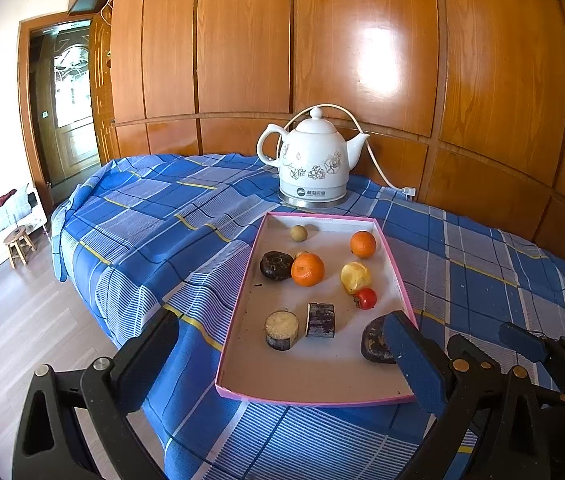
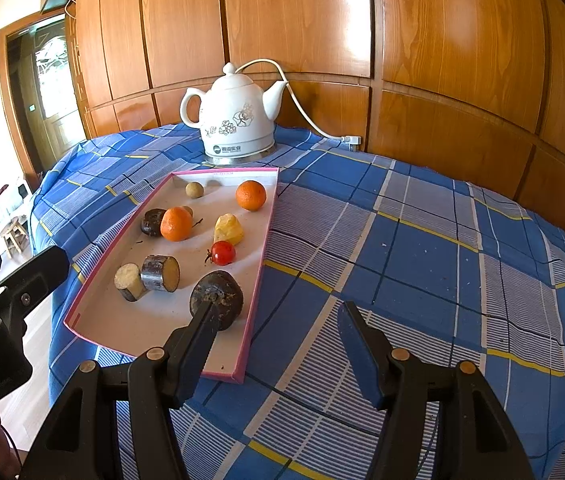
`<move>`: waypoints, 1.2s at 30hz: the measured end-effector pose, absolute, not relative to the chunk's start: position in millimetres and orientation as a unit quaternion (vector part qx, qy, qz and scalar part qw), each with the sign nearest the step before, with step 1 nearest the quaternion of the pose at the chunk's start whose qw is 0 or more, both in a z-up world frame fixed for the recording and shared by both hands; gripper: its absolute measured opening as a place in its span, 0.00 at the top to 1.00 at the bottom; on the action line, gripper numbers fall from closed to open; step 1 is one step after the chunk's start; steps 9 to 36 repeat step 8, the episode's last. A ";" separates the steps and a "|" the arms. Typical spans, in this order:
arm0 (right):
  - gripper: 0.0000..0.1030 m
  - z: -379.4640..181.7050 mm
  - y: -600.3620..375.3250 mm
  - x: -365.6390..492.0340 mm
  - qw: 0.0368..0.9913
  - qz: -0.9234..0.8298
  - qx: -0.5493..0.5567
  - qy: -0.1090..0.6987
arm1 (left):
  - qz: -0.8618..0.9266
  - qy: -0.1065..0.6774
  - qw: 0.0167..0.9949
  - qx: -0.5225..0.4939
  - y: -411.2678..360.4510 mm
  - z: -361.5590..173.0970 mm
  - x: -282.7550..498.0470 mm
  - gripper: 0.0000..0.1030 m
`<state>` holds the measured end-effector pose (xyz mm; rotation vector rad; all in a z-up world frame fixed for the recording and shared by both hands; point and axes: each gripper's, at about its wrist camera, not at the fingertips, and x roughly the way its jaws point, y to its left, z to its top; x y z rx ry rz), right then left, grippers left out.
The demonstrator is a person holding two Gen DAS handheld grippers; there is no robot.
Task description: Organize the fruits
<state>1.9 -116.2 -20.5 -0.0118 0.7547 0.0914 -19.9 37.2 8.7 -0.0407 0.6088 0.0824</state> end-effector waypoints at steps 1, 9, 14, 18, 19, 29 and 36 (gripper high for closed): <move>0.39 -20.4 -116.4 2.0 0.929 0.045 -0.006 0.368 | 0.041 0.299 0.953 -0.020 37.1 8.6 -19.7 0.00; 0.39 -22.2 -142.2 15.2 0.920 0.043 0.027 0.388 | 0.038 0.304 0.952 -0.010 34.7 5.9 -16.2 0.00; 0.39 -22.2 -142.2 15.2 0.920 0.043 0.027 0.388 | 0.038 0.304 0.952 -0.010 34.7 5.9 -16.2 0.00; 0.39 -22.2 -142.2 15.2 0.920 0.043 0.027 0.388 | 0.038 0.304 0.952 -0.010 34.7 5.9 -16.2 0.00; 0.39 -22.2 -142.2 15.2 0.920 0.043 0.027 0.388 | 0.038 0.304 0.952 -0.010 34.7 5.9 -16.2 0.00; 0.39 -22.2 -142.2 15.2 0.920 0.043 0.027 0.388 | 0.038 0.304 0.952 -0.010 34.7 5.9 -16.2 0.00; 0.39 -22.2 -142.2 15.2 0.920 0.043 0.027 0.388 | 0.038 0.304 0.952 -0.010 34.7 5.9 -16.2 0.00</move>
